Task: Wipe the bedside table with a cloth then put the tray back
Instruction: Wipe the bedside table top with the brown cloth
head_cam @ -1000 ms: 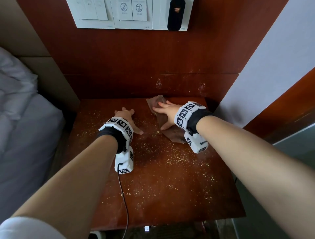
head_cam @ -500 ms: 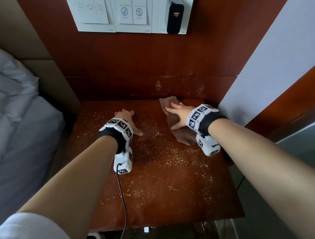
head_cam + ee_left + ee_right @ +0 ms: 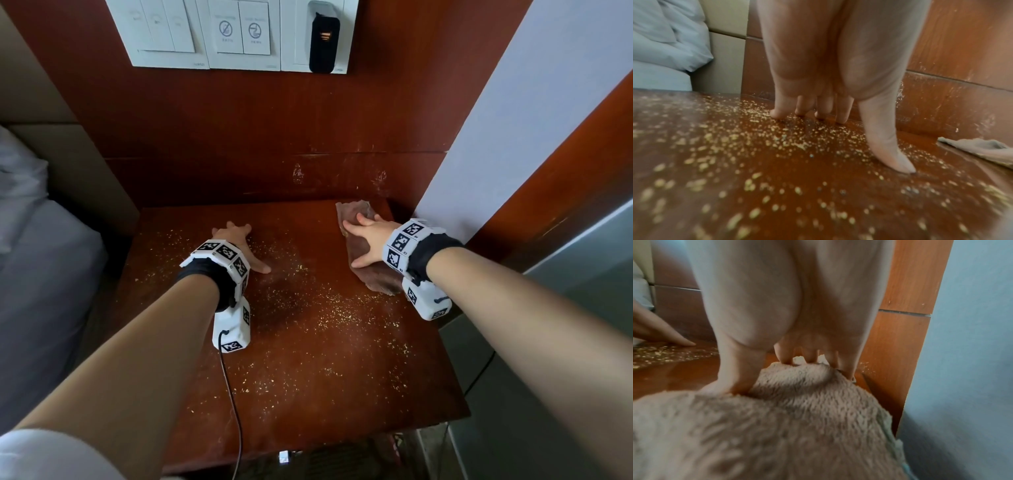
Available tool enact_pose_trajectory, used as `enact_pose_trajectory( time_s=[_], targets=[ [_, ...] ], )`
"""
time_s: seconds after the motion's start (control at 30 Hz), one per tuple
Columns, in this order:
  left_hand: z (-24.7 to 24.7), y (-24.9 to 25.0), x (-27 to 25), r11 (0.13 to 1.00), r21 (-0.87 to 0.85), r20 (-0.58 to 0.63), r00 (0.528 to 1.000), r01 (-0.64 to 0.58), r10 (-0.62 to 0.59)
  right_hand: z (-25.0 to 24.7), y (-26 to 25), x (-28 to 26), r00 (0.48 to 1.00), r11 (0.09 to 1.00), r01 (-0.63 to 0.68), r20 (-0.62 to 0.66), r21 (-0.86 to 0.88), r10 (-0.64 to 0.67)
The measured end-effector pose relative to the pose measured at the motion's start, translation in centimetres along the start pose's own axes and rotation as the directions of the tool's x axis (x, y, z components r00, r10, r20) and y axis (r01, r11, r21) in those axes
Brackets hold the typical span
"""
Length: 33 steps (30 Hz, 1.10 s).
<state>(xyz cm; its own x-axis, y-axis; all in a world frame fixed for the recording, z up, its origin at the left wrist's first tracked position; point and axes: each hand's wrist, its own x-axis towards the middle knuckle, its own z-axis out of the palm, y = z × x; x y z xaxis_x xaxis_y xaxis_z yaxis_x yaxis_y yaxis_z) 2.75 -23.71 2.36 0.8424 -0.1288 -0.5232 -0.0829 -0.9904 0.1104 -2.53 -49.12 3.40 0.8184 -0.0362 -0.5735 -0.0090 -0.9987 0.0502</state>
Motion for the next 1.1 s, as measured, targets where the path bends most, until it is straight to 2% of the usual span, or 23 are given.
enact_pose_trajectory(
  time_s=[0.17, 0.37, 0.57, 0.9, 1.0, 1.1],
  targets=[
    [-0.2, 0.2, 0.1, 1.0, 0.002, 0.022, 1.0, 0.017, -0.017, -0.7, -2.1, 0.2, 0.999, 0.999, 0.038, 0.001, -0.021, -0.038],
    [-0.5, 0.3, -0.3, 1.0, 0.017, 0.029, 0.999, 0.016, -0.016, -1.7, -5.9, 2.7, 0.993, 0.993, 0.112, -0.032, -0.023, -0.113],
    [-1.0, 0.8, -0.6, 0.998, 0.06, 0.073, 0.997, 0.022, -0.026, -3.2, -7.5, 5.0, 0.986, 0.986, 0.167, -0.019, -0.029, -0.167],
    [-1.4, 1.2, -0.9, 0.995, 0.097, 0.058, 0.998, 0.017, -0.023, -3.0, -7.3, 5.1, 0.983, 0.983, 0.18, -0.035, -0.026, -0.181],
    [-1.2, 1.2, -1.1, 0.996, 0.09, 0.035, 0.999, 0.013, -0.016, -2.4, -6.0, 4.3, 0.983, 0.984, 0.18, -0.034, 0.002, -0.18],
    [-1.0, 1.0, -1.2, 0.997, 0.076, 0.022, 1.0, 0.011, -0.012, -1.6, -3.4, 3.4, 0.992, 0.993, 0.116, -0.048, 0.035, -0.114]
  ],
)
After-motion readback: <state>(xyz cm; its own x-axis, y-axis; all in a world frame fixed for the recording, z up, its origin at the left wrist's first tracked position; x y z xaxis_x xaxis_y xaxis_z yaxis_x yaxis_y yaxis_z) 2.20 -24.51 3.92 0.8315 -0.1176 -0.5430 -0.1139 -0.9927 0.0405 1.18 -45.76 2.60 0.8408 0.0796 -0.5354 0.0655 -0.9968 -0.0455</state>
